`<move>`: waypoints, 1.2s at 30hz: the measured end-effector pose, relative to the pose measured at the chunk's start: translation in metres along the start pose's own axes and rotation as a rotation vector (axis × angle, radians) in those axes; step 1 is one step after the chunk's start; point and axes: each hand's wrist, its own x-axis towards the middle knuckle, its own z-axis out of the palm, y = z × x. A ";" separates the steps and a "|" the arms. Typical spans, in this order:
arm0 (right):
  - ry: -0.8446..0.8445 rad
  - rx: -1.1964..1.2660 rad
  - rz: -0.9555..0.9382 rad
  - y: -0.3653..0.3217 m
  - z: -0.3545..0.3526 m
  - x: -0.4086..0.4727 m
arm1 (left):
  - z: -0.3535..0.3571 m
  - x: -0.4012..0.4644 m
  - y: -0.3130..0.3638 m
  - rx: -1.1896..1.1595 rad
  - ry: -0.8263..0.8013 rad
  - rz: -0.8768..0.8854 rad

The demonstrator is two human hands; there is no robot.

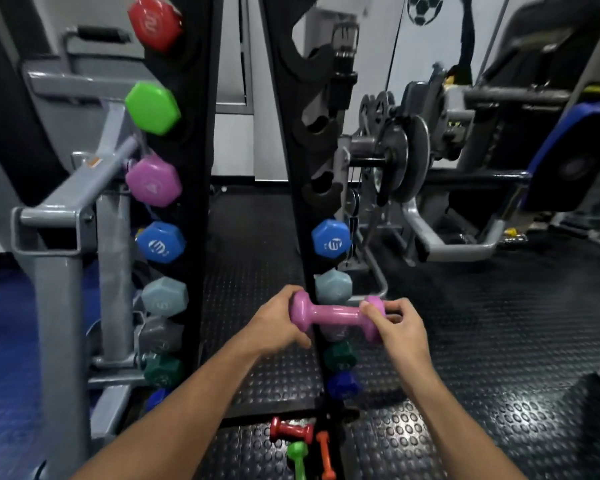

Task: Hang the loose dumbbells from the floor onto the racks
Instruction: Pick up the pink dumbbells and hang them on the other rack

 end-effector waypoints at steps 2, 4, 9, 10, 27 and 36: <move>-0.006 -0.009 -0.040 -0.022 -0.010 0.006 | -0.003 -0.001 0.012 -0.007 0.014 0.042; -0.021 -0.012 -0.073 -0.042 -0.017 0.011 | -0.005 -0.002 0.022 -0.041 0.042 0.073; -0.042 0.062 -0.144 -0.088 -0.032 0.023 | -0.012 -0.011 0.057 -0.104 0.120 0.139; -0.051 0.071 -0.144 -0.095 -0.034 0.028 | -0.015 -0.013 0.064 -0.103 0.137 0.147; -0.123 0.400 -0.115 -0.175 -0.036 0.095 | -0.020 -0.003 0.146 -0.546 0.296 0.083; -0.186 0.217 -0.286 -0.201 -0.015 0.150 | -0.016 0.022 0.168 -0.361 0.456 0.112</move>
